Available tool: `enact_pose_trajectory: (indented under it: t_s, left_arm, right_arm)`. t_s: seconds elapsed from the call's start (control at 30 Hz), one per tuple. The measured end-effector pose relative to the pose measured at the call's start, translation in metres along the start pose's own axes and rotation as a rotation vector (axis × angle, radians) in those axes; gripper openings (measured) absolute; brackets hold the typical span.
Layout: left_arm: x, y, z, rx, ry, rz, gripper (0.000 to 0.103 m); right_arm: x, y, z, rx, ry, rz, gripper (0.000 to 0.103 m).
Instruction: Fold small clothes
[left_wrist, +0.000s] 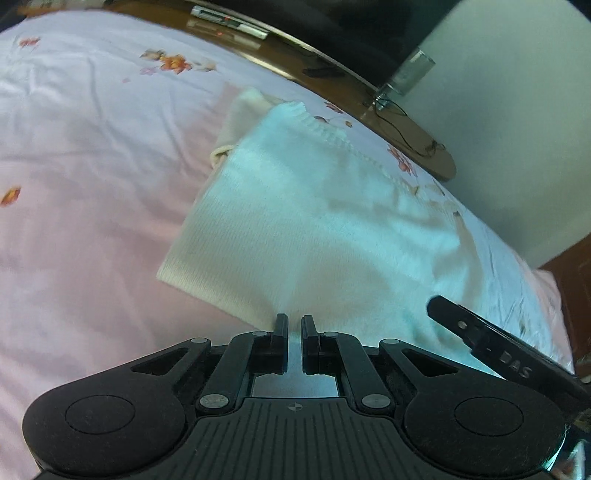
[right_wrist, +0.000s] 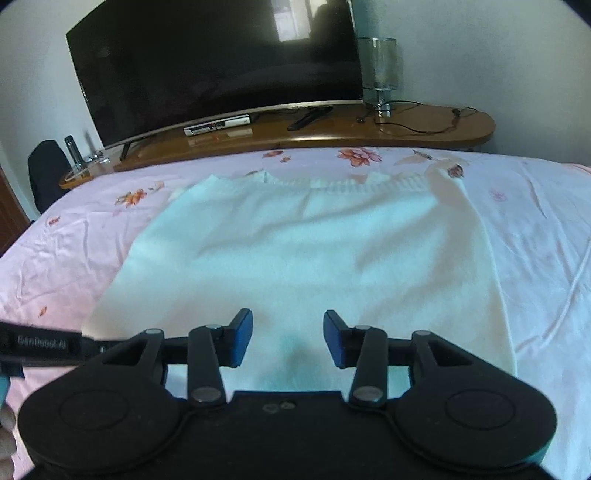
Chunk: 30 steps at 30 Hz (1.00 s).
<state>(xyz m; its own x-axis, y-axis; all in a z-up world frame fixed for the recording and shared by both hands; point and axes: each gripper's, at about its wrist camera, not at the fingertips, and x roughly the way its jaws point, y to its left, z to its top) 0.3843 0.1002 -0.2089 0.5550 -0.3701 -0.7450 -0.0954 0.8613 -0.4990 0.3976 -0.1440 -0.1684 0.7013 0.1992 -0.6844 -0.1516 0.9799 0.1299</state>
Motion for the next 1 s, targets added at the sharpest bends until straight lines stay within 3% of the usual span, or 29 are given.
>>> enact_pose_trajectory:
  t_s: [0.1, 0.23, 0.4, 0.5, 0.53, 0.57, 0.6, 0.67, 0.9, 1.0]
  left_arm:
    - [-0.002, 0.007, -0.004, -0.062, -0.005, -0.016, 0.005]
    - [0.002, 0.01, -0.005, -0.083, 0.003, -0.01, 0.005]
    - [-0.009, 0.01, 0.001, -0.109, -0.062, -0.062, 0.006]
    - [-0.012, -0.001, 0.024, -0.029, -0.116, -0.074, 0.01]
    - [-0.007, -0.003, 0.034, -0.022, -0.111, -0.076, 0.034]
    - [-0.001, -0.006, 0.044, -0.013, -0.114, -0.077, 0.069]
    - [0.005, -0.011, 0.053, 0.015, -0.134, -0.062, 0.08]
    - [0.018, -0.022, 0.068, 0.077, -0.169, -0.043, 0.082]
    - [0.076, -0.038, 0.094, 0.237, -0.134, -0.03, 0.081]
    - [0.085, -0.033, 0.094, 0.314, -0.187, 0.01, 0.068]
  right_arm:
    - [0.007, 0.003, -0.001, -0.013, 0.006, 0.009, 0.044]
    - [0.026, 0.009, -0.017, -0.064, 0.09, -0.014, 0.044]
    - [0.021, 0.013, -0.006, -0.057, 0.021, -0.009, 0.044]
    - [0.034, 0.019, 0.014, -0.075, 0.009, -0.02, 0.044]
    - [0.04, 0.02, 0.019, -0.086, 0.004, -0.028, 0.044]
    - [0.047, 0.021, 0.024, -0.092, 0.004, -0.04, 0.044]
    - [0.054, 0.022, 0.028, -0.079, 0.003, -0.048, 0.043]
    - [0.064, 0.022, 0.034, -0.057, -0.001, -0.051, 0.042]
    - [0.081, 0.015, 0.039, -0.095, -0.02, -0.142, 0.042]
    - [0.094, 0.01, 0.034, -0.155, -0.011, -0.18, 0.044]
